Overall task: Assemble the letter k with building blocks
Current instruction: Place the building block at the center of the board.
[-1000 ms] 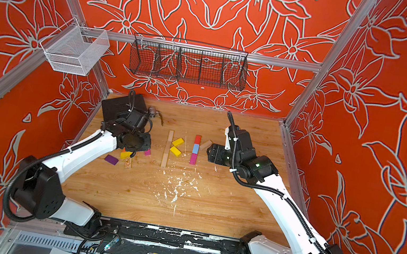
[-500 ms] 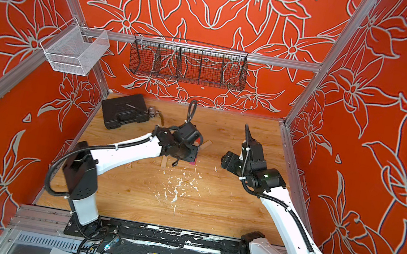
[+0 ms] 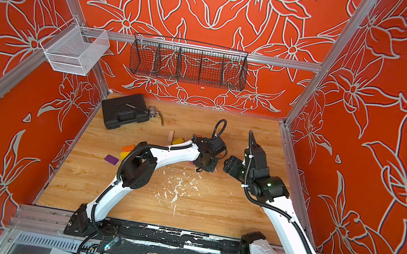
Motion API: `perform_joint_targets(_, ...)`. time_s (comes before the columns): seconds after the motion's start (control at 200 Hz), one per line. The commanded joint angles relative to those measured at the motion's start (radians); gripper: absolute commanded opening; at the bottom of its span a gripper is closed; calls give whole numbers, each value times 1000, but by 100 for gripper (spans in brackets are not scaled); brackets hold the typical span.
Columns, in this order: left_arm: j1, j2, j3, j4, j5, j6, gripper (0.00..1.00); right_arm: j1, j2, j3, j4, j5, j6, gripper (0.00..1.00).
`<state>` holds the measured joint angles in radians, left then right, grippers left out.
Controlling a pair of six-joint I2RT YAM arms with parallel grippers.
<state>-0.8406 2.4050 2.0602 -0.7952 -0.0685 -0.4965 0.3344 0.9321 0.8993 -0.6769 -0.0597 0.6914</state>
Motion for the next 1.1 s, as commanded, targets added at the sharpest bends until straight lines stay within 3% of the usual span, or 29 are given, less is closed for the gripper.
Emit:
perform_joint_targets(0.0,1,40,27,-67,17,-3,15,-5,-24,-18,-29,11,26,81)
perform_joint_targets(0.205,2,32,38,-77,56,18,42,-6,-58,-10,-75,42,23,81)
perform_joint_targets(0.405,3,-105,-12,-51,70,41,46,-6,-73,-9,-111,50,32,81)
perform_joint_targets(0.701,41,-677,-552,291,114,121,58,-4,117,59,-117,-26,-40,76)
perform_joint_targets(0.881,77,-977,-826,417,84,234,72,19,312,103,-19,-73,-30,76)
perform_joint_targets(0.971,124,-1077,-919,464,145,302,78,36,425,149,8,-66,-37,76)
perform_joint_targets(1.091,200,-1147,-976,460,315,440,79,55,593,232,18,-32,-58,76)
